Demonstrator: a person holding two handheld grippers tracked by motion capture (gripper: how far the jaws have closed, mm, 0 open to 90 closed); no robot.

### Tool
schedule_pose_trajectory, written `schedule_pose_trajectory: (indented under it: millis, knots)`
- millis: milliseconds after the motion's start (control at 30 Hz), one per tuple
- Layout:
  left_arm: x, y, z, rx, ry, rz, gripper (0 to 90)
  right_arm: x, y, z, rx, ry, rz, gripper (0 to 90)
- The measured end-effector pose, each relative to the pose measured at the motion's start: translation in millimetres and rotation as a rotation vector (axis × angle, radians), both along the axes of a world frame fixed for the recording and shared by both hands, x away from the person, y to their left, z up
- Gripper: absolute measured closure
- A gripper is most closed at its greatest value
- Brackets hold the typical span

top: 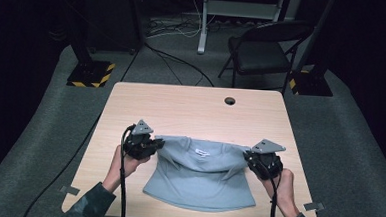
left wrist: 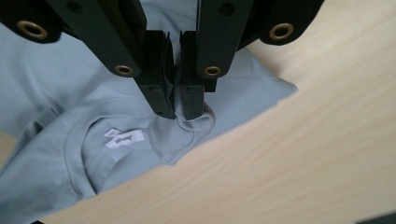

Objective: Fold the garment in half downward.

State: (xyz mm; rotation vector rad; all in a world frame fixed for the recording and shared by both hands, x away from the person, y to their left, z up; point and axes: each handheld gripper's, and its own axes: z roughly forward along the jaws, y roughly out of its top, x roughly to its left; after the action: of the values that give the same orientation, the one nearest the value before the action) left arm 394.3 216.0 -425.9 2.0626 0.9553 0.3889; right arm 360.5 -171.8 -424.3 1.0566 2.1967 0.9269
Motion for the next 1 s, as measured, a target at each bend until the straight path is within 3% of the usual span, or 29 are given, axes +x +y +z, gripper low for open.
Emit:
schedule_pose_trajectory:
  millis: [233,367,633,900,1000]
  knots:
    - [-10.8,6.2,-21.7,0.008,0.055,-0.001,83.5,-9.1,-6.5,-28.2,-0.009,0.077,-0.007,84.0]
    - [-16.5,13.7,-41.7,-0.002,0.103,0.017,82.9,-12.6,-10.5,-41.5,-0.008,0.113,-0.015,83.8]
    - [-23.6,24.5,-71.6,-0.015,0.168,0.043,81.9,-11.7,-20.8,-72.3,0.032,0.195,-0.016,82.7]
    - [-28.2,29.3,-89.3,-0.026,0.215,0.043,81.3,-7.1,-27.2,-88.1,0.065,0.217,0.009,81.9]
    - [-29.3,33.8,-94.8,-0.060,0.216,0.044,81.0,-5.1,-31.7,-90.6,0.097,0.222,0.014,81.9]
